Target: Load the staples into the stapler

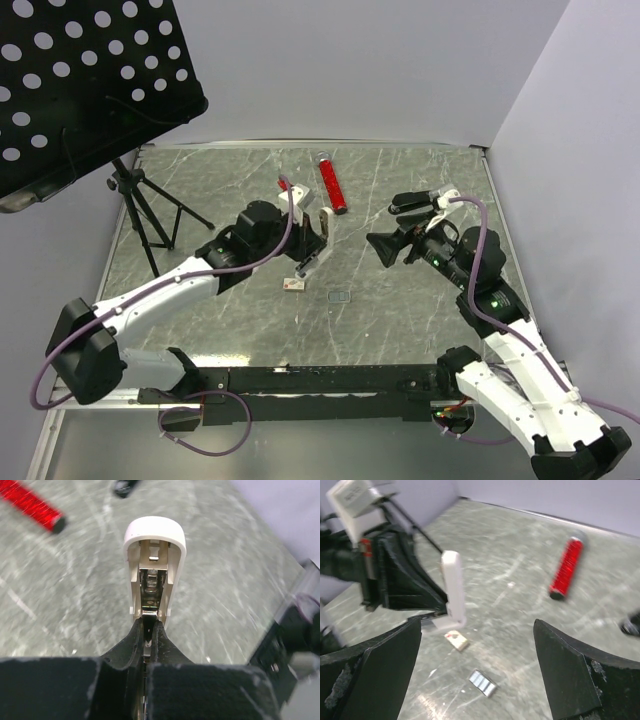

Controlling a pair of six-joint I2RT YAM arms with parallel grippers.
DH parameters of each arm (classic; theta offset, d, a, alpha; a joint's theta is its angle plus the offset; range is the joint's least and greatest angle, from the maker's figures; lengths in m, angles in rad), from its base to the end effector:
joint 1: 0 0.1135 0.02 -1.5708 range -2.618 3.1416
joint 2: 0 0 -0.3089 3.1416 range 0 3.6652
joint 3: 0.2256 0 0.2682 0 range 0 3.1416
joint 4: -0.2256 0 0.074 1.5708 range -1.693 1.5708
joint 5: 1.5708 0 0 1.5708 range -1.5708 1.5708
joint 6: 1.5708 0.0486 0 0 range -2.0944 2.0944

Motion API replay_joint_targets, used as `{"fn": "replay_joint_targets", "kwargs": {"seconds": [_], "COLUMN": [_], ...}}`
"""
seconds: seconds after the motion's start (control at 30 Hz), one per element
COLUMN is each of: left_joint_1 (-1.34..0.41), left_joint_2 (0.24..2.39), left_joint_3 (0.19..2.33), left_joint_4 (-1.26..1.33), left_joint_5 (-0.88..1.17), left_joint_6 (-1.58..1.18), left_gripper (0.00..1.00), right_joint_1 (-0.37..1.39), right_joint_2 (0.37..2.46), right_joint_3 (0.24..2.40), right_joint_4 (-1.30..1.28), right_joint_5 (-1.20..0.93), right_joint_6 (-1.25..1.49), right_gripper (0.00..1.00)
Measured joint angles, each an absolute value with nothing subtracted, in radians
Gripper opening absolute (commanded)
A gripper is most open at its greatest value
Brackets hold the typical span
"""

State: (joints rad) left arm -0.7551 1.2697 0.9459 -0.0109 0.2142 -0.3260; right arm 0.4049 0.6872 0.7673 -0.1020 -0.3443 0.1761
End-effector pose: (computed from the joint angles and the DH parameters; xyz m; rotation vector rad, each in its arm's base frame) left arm 0.2187 -0.2200 0.3423 0.5765 1.9258 -0.9181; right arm 0.1376 0.0768 0.3876 -0.4575 1.5741 0.7221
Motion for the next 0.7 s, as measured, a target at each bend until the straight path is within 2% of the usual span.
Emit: {"fn": "replay_joint_targets", "kwargs": {"seconds": [0.33,0.47,0.7], "left_joint_1": [-0.863,-0.918,-0.968], "left_joint_2": [1.387,1.463,1.579], "left_joint_3": [0.946,0.949,0.950], "left_joint_4": [-0.051,-0.090,-0.146], "left_joint_5": [-0.186,-0.349,-0.512], "left_joint_6": [-0.527,-0.618,-0.750], "left_gripper": [0.01,0.01,0.01], "right_joint_1": [0.405,0.405,0.405], "right_joint_2": [0.630,0.618,0.603], "right_joint_3": [0.670,0.635,0.602], "right_joint_4": [-0.173,-0.178,-0.189], "right_joint_5": [-0.135,-0.120,-0.124], "right_joint_6": [0.265,0.285,0.299], "right_gripper": [1.00,0.99,0.99]}}
